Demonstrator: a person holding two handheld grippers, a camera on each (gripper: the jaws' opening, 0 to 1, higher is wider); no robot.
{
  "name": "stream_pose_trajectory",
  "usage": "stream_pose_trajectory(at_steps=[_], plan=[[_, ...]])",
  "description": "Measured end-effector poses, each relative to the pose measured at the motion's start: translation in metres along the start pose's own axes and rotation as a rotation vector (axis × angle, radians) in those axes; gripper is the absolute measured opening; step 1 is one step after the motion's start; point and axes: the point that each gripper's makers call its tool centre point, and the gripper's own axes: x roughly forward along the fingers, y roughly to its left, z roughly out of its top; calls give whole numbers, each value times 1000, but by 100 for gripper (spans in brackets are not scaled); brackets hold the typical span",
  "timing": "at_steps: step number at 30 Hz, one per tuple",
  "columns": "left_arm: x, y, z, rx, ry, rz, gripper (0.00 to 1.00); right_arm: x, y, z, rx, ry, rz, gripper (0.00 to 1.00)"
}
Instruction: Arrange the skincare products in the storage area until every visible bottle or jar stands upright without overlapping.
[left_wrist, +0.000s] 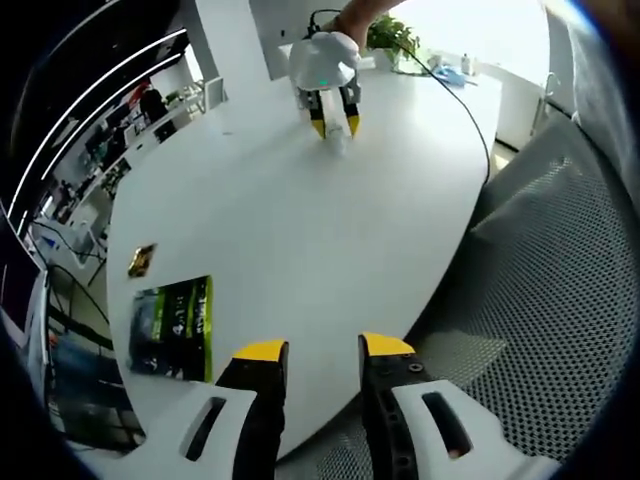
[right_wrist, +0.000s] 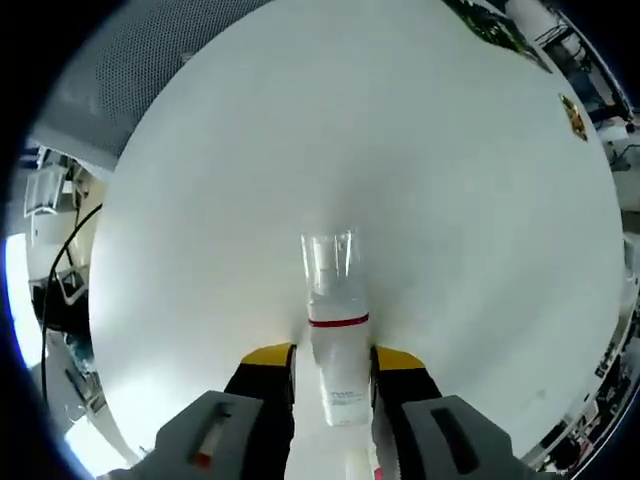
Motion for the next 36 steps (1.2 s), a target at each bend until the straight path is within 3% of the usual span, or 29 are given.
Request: stream_pose_trajectory(at_steps=[6,8,12,17,26,29,31,33,35,36], plan=[[-1,1,0,1,2,7,25,-4,2,-1,112,-3,-92,13],[0,1,-1,2,4,7,24,-5,6,5,264,-63,-106,13],[0,0,-2,6,11,6,24,-15,10,11,381,-100,-156,12],[-1,-2,-2,13,6,2,23,-36,14,32,561,-224,-206,12],[-4,3,2,-27,-35,9,24,-93,14,86,947,-586,-334,12],[-6,1,5,-20,-50,0,24,-125,12,103,1141,-799,-361,12],[-6,1,6,-30,-57,-4,24,-139,13,111,1215,-905,-370,12],[-6,1,6,-34,-58,-8,24,-155,15,122,1346,-1074,-343,12],[-5,-1,6,-41,-56,-18,25,-168,18,132,1417,-1222,-339,12],[-5,-1,6,-45,-58,-22,25,-169,19,133,1431,-1238,-332,12]])
